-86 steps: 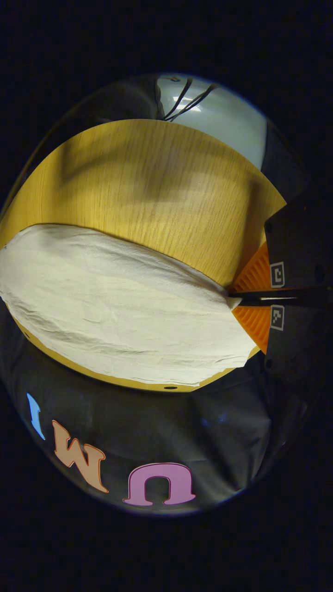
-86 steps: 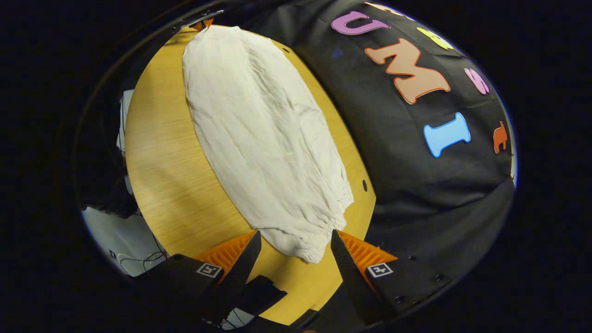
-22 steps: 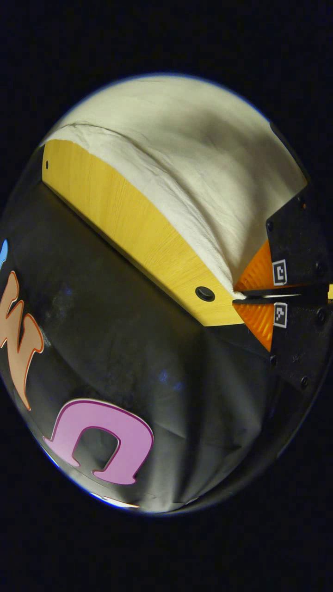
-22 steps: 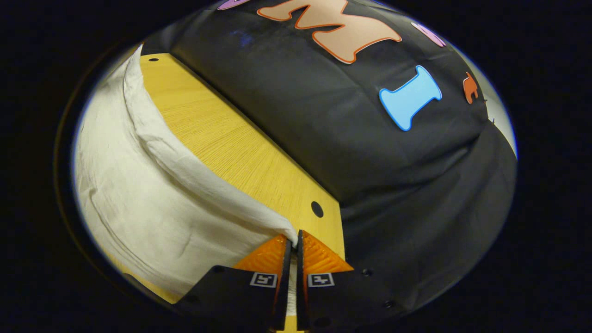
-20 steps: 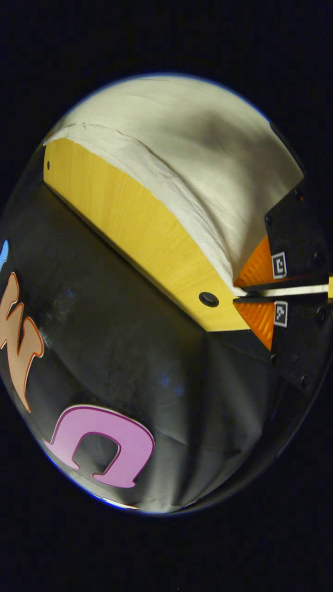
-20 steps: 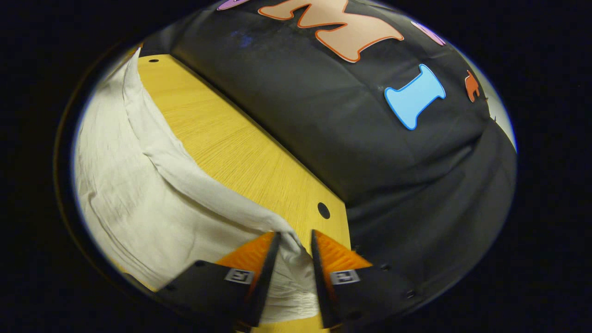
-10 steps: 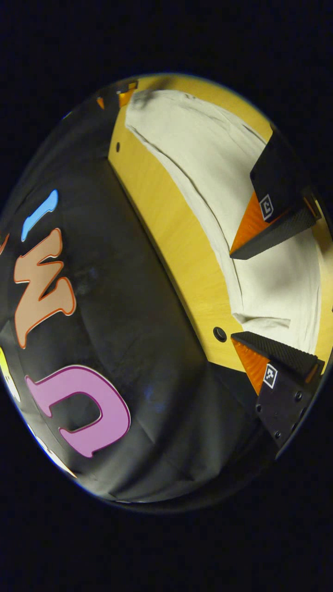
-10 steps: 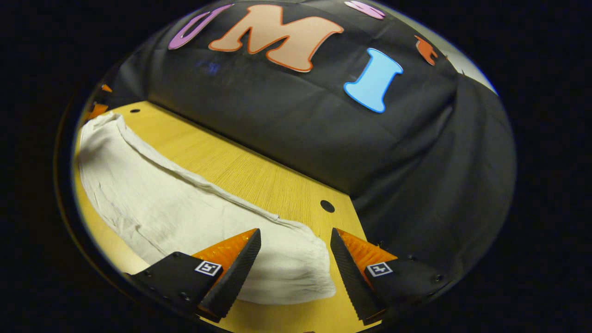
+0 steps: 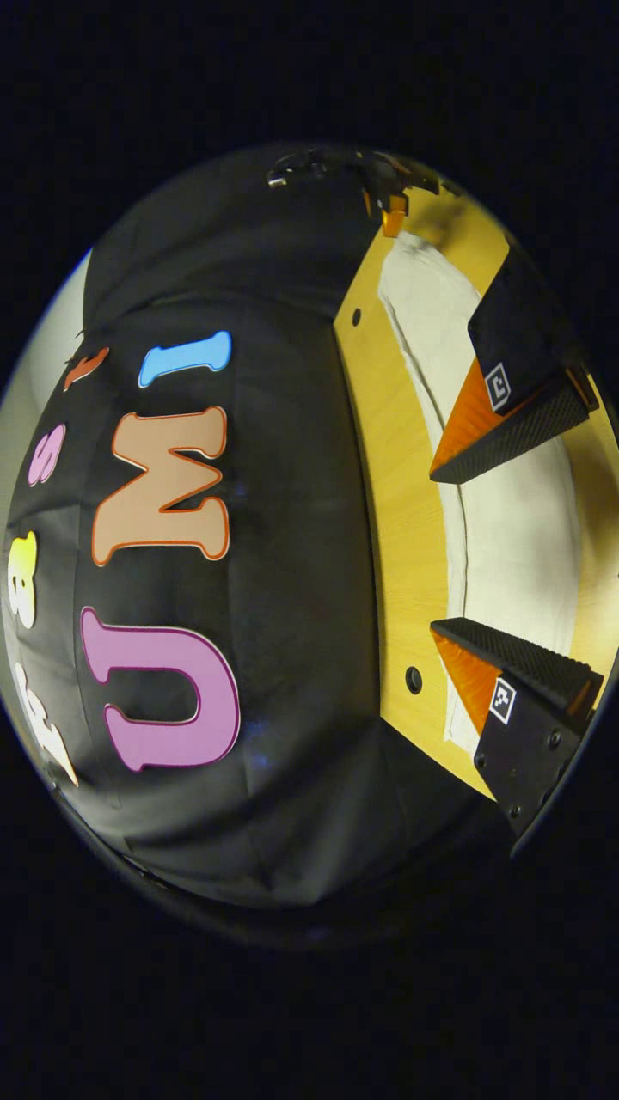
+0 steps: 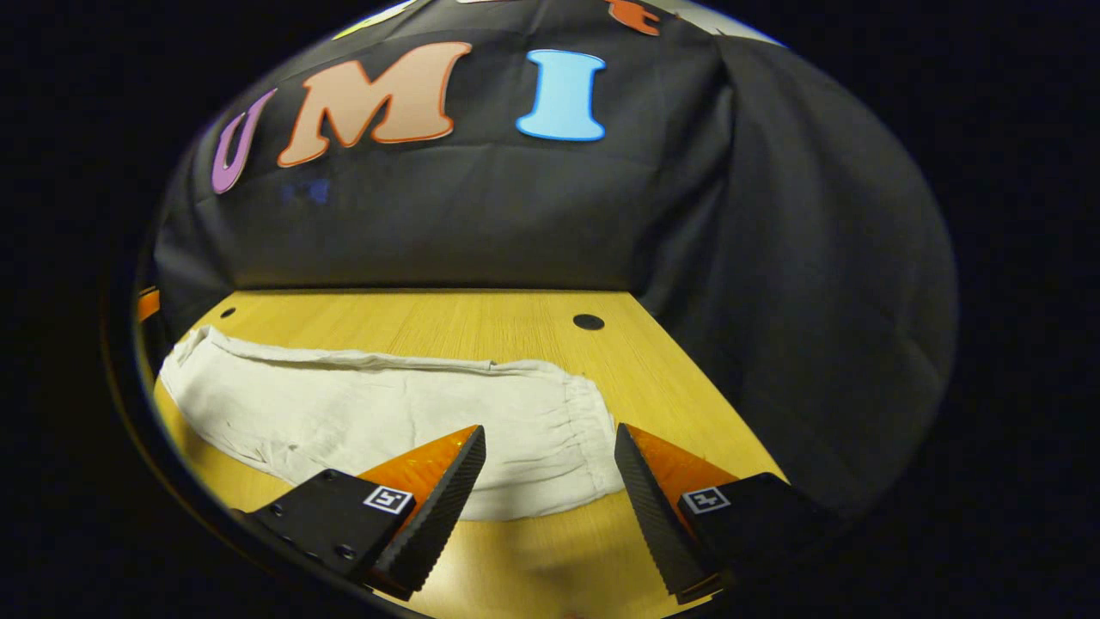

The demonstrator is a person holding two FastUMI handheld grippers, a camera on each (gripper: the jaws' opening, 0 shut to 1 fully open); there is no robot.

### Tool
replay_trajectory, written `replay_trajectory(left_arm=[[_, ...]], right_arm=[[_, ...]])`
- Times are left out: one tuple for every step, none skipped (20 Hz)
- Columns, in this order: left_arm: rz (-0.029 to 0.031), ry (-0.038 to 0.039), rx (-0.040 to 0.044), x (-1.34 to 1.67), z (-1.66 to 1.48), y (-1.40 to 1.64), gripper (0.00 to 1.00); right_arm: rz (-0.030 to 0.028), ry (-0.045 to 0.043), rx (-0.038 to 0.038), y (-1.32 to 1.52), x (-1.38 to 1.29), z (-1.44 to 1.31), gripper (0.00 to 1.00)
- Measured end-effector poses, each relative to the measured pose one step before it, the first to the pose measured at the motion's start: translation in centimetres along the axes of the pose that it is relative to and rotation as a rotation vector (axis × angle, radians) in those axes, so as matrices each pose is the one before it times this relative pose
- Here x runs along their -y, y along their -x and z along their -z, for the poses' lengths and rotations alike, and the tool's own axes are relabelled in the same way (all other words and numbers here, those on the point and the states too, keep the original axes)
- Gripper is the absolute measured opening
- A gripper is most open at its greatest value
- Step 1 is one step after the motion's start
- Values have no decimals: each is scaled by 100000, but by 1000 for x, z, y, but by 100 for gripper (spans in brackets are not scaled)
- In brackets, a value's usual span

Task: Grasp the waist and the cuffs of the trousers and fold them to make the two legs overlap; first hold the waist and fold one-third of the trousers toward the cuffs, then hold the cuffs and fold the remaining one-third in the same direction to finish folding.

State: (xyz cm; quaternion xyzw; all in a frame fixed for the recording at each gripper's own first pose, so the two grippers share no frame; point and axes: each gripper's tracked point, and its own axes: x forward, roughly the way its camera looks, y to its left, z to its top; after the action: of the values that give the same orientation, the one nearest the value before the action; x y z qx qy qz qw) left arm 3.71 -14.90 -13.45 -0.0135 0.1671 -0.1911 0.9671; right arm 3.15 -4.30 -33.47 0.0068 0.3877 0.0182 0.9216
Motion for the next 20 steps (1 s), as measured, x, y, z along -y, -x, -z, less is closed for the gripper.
replay_trajectory(left_arm=[[-801,-571,283,140,-340,375,95],[-301,91,196,55,-59,105,96],[619,1246,309,191,-273,263,96],[30,1369,542,-19,-400,292,96],[-329,910,319,-50,-255,269,96],[-450,258,-281,26,108,397,96],[-632,-95,-590,-82,91,373,96],[-465,-179,-551,-13,244,474,96],[-643,-261,-492,-97,89,402,96],[-763,-567,-78,-121,-20,329,96],[-634,-639,-69,-133,-30,243,96],[-452,-648,-268,-56,-5,179,96],[-203,-473,-5,1,-57,238,96],[-307,-375,-218,62,-13,93,96],[-186,-90,-158,19,-12,181,96],[-244,184,-196,101,125,216,96],[-254,241,-389,109,151,154,96],[-302,310,-370,185,216,129,96],[-262,398,-280,146,127,65,96],[-275,318,-307,205,147,145,96]], right_arm=[[520,-4762,-2290,-134,579,1102,98],[919,-4477,-2285,-114,570,732,98],[984,-4423,-2381,-243,524,757,98],[387,-4164,-1720,-352,378,653,98],[729,-3331,-1504,-605,290,586,97],[181,-3071,-1727,-317,241,505,96],[154,-3024,-1427,-173,272,386,96],[-74,-3210,-1513,-339,51,389,92],[-303,-3743,-1442,-514,-100,256,96],[-324,-3839,-1391,-454,-153,257,92],[43,-3811,-1171,-449,-57,111,96],[779,-3407,-1218,-382,188,186,96],[1383,-3187,-1801,-525,257,251,92],[-372,-3241,-101,-271,-74,-251,92],[1484,-1483,547,-457,122,-591,88],[1951,-840,-1923,-150,617,439,80],[1114,-256,691,-225,585,-400,65],[-1233,-364,-1927,87,-52,283,50],[-956,360,-1632,258,131,99,33],[-268,478,465,-205,-43,-215,27]])
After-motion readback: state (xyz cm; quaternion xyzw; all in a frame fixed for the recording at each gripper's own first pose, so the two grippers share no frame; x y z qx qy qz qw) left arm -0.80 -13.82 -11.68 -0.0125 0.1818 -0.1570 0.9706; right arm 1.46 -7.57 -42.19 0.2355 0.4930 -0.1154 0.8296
